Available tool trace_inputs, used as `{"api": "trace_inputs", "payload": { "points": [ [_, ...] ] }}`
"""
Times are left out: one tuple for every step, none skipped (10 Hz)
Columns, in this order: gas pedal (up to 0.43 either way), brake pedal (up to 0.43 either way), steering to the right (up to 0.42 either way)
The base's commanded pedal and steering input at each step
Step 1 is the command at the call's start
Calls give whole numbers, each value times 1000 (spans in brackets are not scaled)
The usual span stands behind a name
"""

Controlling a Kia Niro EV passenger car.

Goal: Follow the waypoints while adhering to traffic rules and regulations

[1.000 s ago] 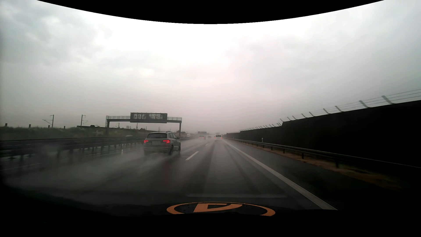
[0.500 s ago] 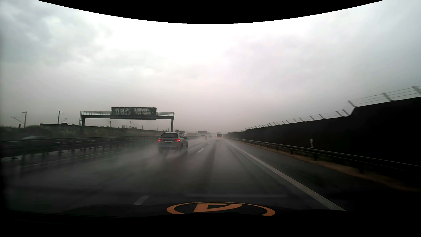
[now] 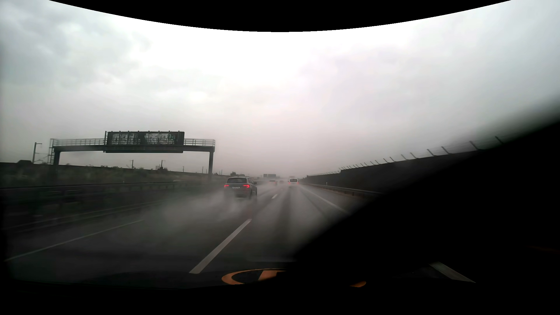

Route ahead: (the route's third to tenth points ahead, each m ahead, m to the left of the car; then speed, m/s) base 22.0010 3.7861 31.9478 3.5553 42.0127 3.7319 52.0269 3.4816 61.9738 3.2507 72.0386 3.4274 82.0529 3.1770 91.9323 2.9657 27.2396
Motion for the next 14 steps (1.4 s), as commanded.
{"api": "trace_inputs", "payload": {
  "points": [
    [209,0,-3],
    [209,0,-3],
    [209,0,-4],
    [209,0,-4],
    [209,0,-4],
    [209,0,-4],
    [209,0,-4],
    [209,0,-4],
    [209,0,-4],
    [209,0,-4],
    [209,0,-4],
    [209,0,-4],
    [209,0,-4],
    [209,0,-4]
  ]
}}
